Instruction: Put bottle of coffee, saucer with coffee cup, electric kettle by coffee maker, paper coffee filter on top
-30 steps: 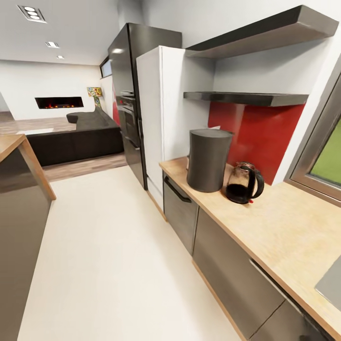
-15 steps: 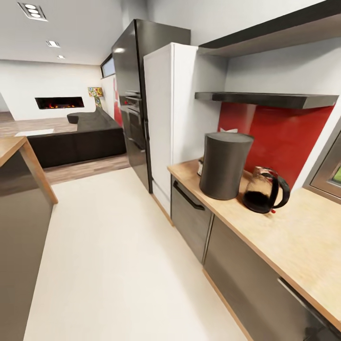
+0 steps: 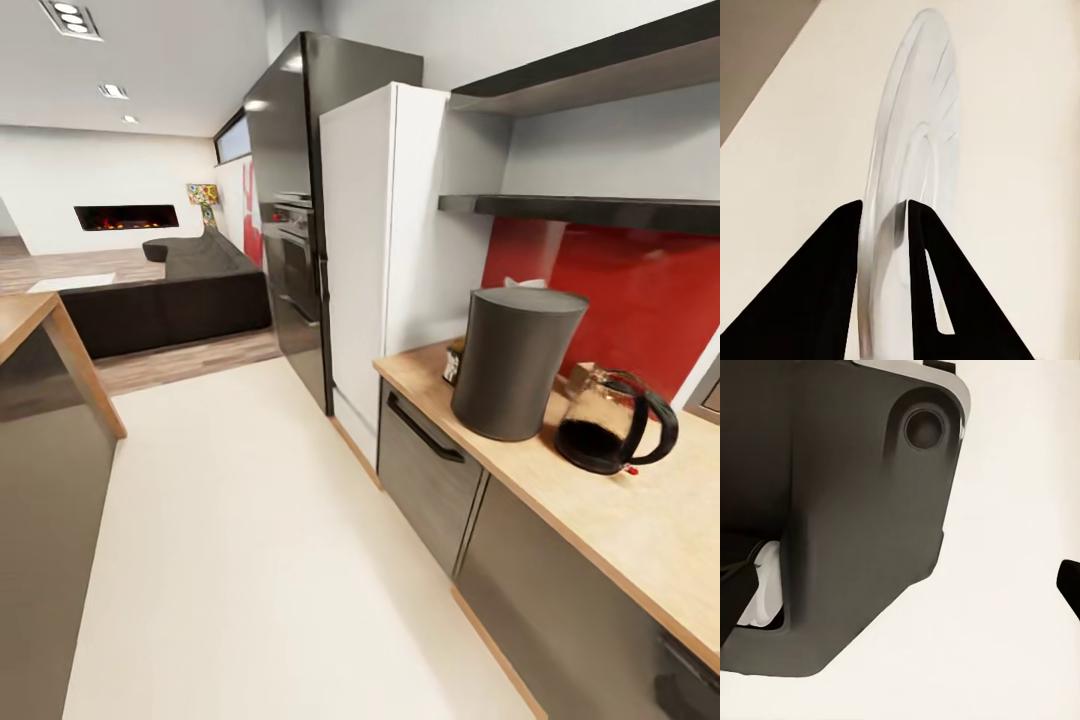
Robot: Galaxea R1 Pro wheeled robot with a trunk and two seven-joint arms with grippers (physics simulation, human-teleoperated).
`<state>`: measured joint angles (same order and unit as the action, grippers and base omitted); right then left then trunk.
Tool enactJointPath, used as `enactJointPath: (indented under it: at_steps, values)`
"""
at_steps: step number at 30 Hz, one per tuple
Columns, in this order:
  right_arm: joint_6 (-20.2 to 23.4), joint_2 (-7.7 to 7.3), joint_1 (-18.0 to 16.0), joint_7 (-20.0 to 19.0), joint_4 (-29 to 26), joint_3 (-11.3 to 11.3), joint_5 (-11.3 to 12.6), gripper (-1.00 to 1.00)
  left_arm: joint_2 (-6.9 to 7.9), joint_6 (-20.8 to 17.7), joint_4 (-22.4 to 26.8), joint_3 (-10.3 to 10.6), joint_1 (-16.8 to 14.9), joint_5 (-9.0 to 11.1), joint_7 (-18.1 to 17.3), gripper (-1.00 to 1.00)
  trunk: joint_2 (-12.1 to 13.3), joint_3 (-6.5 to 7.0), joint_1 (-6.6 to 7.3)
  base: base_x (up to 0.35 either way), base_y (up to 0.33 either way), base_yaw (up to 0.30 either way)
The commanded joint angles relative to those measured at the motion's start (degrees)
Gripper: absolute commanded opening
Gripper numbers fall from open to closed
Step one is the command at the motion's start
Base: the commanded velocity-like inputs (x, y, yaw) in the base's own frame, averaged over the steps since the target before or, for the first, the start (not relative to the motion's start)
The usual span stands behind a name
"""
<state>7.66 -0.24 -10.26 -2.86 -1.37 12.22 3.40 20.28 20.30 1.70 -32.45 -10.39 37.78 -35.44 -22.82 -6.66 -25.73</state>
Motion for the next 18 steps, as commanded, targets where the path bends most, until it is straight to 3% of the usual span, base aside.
enactJointPath:
  at_steps: [1,7,18]
  values:
    - [0.34,-0.03,-0.02,-0.13,-0.12,0.45,0.36,1.00,0.02,0.18,-0.12,0.28,-0.07,0.46,-0.16,-1.00,-0.11,-0.12,-0.06,0.233,0.245,-0.004]
    - [0.34,-0.03,-0.02,-0.20,-0.12,0.44,0.38,1.00,0.02,0.18,-0.12,0.28,-0.06,0.46,-0.16,-1.00,-0.11,-0.12,-0.06,0.233,0.245,-0.111]
    - [0.34,-0.03,-0.02,-0.22,-0.12,0.44,0.38,1.00,0.02,0.18,-0.12,0.28,-0.01,0.46,-0.16,-1.00,-0.11,-0.12,-0.06,0.233,0.245,-0.252]
